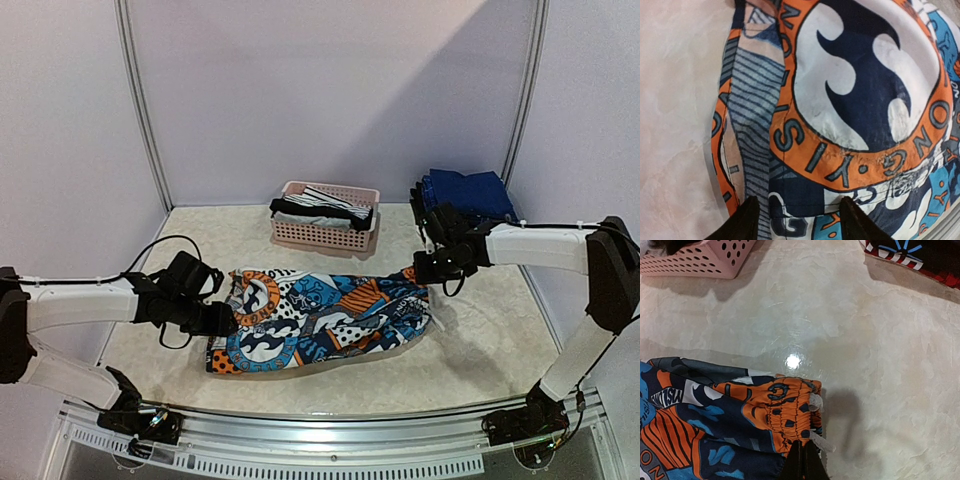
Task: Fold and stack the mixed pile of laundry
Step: Adjust the crumpled shorts at the center of the board.
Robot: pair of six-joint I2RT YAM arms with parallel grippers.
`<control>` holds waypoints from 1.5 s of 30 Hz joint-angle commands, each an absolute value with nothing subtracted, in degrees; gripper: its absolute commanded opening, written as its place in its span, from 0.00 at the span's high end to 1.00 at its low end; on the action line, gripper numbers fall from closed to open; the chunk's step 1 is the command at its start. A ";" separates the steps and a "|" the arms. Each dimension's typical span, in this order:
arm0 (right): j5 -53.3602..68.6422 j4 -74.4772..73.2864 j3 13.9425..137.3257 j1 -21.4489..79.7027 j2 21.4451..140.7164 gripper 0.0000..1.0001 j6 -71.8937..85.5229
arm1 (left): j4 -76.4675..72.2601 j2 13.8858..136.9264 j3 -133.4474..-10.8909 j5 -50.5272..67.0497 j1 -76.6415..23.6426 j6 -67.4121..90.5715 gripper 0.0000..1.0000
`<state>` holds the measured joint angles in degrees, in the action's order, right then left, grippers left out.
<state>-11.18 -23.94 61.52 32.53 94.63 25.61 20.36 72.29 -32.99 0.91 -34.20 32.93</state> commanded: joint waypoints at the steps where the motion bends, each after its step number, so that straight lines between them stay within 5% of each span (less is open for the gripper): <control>1: -10.34 -23.50 62.77 32.05 96.29 1.00 25.32 | 19.11 74.00 -32.16 2.04 -33.75 33.05 0.57; 6: -10.19 -23.70 63.12 32.01 96.76 1.00 25.22 | 16.36 74.46 -31.59 3.50 -33.75 32.97 0.75; 10: -10.20 -24.06 63.20 32.07 96.64 1.00 25.40 | 16.09 73.62 -31.57 1.48 -33.75 32.73 1.00; 17: -10.60 -24.96 62.82 32.07 95.62 0.99 25.87 | 16.13 67.43 -30.39 -4.06 -33.93 30.76 1.00; 25: -8.62 -25.46 59.48 32.04 89.40 0.51 26.36 | 14.29 59.69 -28.56 -9.15 -33.87 29.99 1.00; 28: -6.16 -23.85 56.57 32.05 84.69 0.26 26.79 | 13.09 58.66 -28.05 -10.30 -33.79 29.63 1.00; 31: -1.77 -19.84 52.19 32.08 79.97 0.15 27.39 | 12.80 59.39 -28.48 -11.19 -33.75 29.03 1.00; 45: 15.23 -7.70 40.69 28.84 75.74 0.26 32.86 | 11.04 60.93 -28.42 -11.09 -33.66 29.12 1.00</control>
